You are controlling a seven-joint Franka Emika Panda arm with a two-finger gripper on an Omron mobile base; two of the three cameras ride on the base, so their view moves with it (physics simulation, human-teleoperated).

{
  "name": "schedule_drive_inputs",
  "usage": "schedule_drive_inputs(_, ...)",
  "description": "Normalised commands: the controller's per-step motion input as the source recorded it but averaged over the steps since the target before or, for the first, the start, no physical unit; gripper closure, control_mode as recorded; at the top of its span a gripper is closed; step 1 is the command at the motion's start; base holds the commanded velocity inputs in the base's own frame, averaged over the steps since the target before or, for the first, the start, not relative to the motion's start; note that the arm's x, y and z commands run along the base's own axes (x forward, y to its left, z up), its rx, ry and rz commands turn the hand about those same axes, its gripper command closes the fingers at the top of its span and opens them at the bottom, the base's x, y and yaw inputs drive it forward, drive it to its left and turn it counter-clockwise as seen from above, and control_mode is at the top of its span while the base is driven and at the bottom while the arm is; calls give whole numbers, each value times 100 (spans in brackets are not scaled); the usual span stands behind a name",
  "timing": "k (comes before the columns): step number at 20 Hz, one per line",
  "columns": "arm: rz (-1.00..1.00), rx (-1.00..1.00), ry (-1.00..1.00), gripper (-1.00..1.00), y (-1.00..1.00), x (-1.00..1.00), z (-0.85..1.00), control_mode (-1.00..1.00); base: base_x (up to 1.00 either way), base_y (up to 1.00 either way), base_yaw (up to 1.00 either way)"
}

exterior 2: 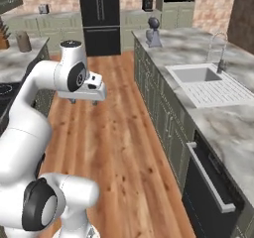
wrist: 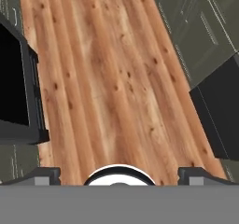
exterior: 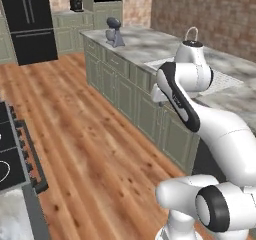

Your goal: Navigate to the stand mixer.

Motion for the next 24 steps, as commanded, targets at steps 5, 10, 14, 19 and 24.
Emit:
schedule_drive_inputs(5, 0, 0, 0, -100, 0, 0, 0, 100, 100, 2, 0)
schedule_drive_inputs(10, 0, 0, 0, -100, 0, 0, 0, 100, 100, 0, 0)
schedule_drive_inputs(14, 0, 0, 0, -100, 0, 0, 0, 100, 100, 0, 0)
schedule_drive_inputs(19, 0, 0, 0, -100, 0, 0, 0, 100, 100, -4, 0)
schedule_drive_inputs(24, 0, 0, 0, -100, 0, 0, 0, 100, 100, 0, 0)
